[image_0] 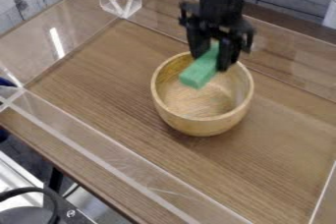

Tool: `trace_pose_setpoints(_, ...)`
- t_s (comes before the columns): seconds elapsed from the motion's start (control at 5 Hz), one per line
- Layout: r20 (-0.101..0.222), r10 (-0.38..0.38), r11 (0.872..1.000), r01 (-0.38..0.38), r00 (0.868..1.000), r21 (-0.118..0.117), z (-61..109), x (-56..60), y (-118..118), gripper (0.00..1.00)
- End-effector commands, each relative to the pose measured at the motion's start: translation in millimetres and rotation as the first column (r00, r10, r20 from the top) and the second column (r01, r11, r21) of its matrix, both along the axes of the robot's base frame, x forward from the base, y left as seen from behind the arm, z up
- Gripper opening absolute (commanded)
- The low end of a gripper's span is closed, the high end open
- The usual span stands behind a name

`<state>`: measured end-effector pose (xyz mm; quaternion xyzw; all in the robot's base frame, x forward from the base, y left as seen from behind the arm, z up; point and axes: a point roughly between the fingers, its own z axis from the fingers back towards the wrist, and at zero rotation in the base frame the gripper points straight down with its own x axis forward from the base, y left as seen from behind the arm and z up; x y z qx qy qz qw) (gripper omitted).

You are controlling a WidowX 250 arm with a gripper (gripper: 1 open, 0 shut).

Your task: Remove the green block from inside the brown bowl and put it on the table

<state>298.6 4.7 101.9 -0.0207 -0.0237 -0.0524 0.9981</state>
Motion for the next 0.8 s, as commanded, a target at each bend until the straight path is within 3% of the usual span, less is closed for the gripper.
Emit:
trace_pose_setpoints(0.0, 0.102, 0.063, 0.998, -0.064, 0.993, 0.003, 34.0, 24.6, 23.9, 0.0)
trace_pose_setpoints(0.2, 0.094, 0.109, 0.994, -0.11, 0.99, 0.007, 28.8, 42.9, 50.0, 0.0)
trace_pose_setpoints(0.6, 0.061, 0.137, 0.99, -0.139, 0.989, 0.029, -3.8, 56.9, 72.1, 0.0)
